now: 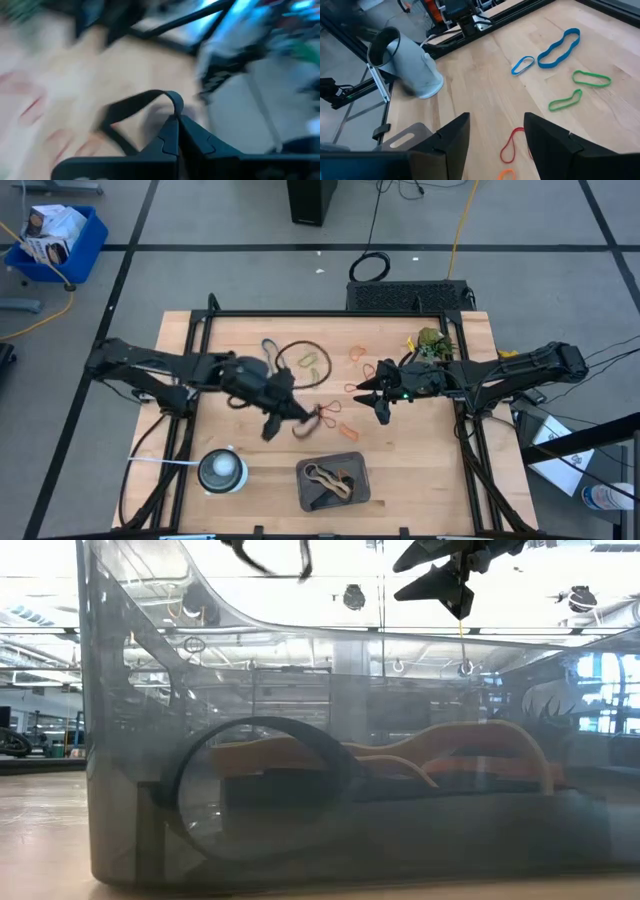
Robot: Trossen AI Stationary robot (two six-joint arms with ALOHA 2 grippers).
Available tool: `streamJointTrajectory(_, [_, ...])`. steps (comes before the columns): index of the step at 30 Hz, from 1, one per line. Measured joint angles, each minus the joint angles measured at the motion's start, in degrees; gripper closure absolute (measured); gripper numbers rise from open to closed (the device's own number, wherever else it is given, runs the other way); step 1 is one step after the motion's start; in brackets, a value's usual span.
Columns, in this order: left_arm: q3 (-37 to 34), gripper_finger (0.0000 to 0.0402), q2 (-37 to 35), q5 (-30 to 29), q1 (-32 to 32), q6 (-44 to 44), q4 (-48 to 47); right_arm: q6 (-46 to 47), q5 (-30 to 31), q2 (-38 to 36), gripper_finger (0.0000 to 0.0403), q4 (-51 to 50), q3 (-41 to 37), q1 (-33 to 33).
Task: Pick and place rubber bands into bin
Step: Put the black rubber band into the bin
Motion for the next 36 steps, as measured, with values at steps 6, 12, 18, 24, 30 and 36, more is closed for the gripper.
streamJointTrajectory(6, [0.0, 0.0398, 0.2, 3.6, -6.0, 3.4, 9.6, -0.4, 0.1, 0.0, 0.0222, 0.0, 0.0, 0.0])
streamJointTrajectory(12, [0.0, 0.0398, 3.5, 0.4, -10.9, 4.3, 10.5, -0.4, 0.1, 0.0, 0.0222, -0.1, 0.0, 0.0])
streamJointTrajectory(18, [0.0, 0.0399, 10.8, -1.9, -13.0, 2.9, 12.1, 0.0, 0.1, 0.0, 0.0222, -0.3, 0.0, 0.0])
streamJointTrajectory(24, [0.0, 0.0398, 20.1, -1.6, -13.2, -3.4, 12.7, 0.1, 0.1, 0.0, 0.0222, -0.3, 0.0, 0.0])
streamJointTrajectory(30, [0.0, 0.039, 28.4, -1.0, -13.2, -8.7, 12.9, 0.1, 0.1, 0.0, 0.0222, -0.4, 0.0, 0.0])
streamJointTrajectory(36, [0.0, 0.0393, 32.6, 2.7, -13.2, -13.4, 14.0, 0.1, 0.0, 0.0, 0.0222, -0.9, 0.0, 0.0])
